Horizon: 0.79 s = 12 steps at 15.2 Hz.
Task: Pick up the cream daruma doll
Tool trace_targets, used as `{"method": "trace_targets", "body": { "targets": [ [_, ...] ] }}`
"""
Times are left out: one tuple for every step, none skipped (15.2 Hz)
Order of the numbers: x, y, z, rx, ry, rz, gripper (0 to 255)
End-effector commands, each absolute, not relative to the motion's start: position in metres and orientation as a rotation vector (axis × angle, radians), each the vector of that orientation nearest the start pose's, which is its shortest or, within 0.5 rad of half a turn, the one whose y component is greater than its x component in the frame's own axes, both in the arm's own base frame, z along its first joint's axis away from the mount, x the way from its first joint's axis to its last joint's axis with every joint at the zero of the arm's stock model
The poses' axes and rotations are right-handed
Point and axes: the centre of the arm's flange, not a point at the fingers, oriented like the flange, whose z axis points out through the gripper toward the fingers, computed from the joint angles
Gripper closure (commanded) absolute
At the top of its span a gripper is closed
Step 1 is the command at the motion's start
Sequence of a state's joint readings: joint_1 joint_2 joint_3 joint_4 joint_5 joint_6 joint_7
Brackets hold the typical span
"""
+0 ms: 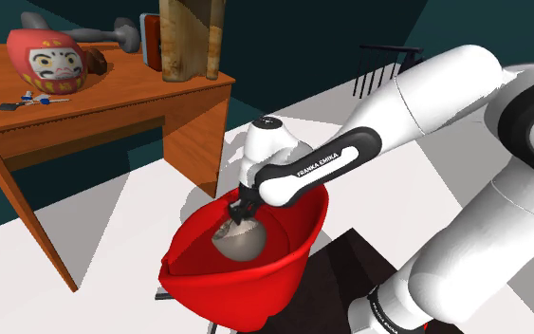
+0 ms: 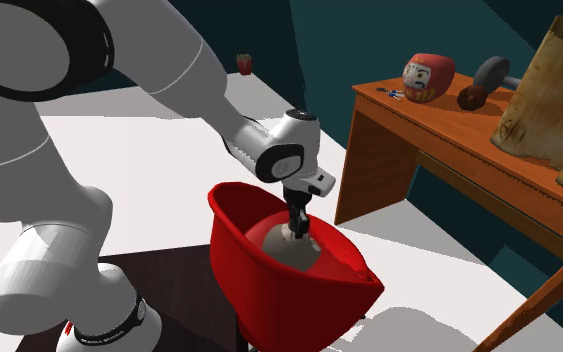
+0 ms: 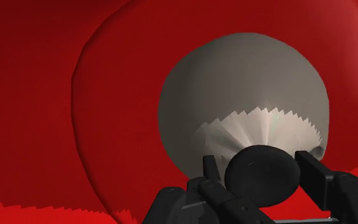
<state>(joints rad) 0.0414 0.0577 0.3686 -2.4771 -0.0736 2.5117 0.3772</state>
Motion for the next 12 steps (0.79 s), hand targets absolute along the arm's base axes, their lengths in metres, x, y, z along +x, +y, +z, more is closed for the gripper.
{"method": "trace_targets", "body": {
  "targets": [
    [0.433,0.190,0.278,-3.165,-0.146,0.011,255],
    [0.433,0.190,0.284,-3.165,-0.146,0.011,255],
    [0.433,0.190,0.289,-3.165,-0.146,0.011,255],
    [0.433,0.190,0.294,-3.165,-0.146,0.011,255],
    [0.433,0.190,0.299,-3.165,-0.146,0.011,255],
    [0.433,0.190,0.305,-3.165,-0.146,0.011,255],
    [0.433,0.190,0.310,-3.165,-0.146,0.011,255],
    [0.433,0.190,0.315,-3.165,-0.146,0.011,255],
    [0.433,0.190,0.321,-3.165,-0.146,0.011,255],
    [0.433,0.190,0.326,-3.165,-0.146,0.011,255],
    [0.433,0.190,0.331,-3.165,-0.146,0.011,255],
    [0.433,0.190,0.332,-3.165,-0.146,0.012,255]
  ]
}}
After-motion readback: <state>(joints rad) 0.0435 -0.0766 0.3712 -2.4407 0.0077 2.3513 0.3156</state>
